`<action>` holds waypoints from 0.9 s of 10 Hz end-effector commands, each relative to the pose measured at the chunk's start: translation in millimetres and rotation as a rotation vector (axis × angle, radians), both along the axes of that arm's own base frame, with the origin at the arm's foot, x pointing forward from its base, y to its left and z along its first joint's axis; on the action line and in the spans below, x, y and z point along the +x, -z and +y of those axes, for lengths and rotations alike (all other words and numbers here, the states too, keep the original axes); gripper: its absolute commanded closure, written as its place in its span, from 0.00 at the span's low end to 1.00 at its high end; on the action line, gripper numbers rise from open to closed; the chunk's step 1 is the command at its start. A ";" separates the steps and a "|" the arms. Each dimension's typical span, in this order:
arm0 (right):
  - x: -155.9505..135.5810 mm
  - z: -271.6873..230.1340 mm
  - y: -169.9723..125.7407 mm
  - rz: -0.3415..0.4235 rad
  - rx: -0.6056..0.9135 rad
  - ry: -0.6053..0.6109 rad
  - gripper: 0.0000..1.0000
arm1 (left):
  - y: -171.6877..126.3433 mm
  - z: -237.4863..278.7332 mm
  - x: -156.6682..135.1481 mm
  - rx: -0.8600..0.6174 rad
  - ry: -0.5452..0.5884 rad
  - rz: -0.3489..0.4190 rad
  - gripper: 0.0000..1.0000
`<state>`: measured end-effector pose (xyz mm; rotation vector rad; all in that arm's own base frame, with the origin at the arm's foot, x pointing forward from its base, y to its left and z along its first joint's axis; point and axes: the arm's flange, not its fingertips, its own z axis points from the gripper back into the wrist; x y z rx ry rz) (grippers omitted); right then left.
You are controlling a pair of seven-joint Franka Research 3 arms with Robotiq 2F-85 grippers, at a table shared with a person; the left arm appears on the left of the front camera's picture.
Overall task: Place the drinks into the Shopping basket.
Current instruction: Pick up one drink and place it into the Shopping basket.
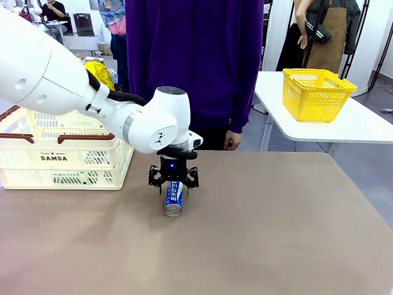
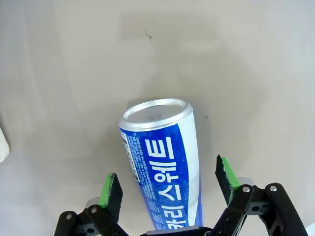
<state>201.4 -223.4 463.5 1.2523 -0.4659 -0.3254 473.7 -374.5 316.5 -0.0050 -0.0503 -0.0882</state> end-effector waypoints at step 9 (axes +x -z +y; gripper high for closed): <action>2.0 -0.3 -0.4 -0.038 0.009 -0.002 0.00 | 4.0 -3.9 7.8 0.056 -0.031 -0.004 1.00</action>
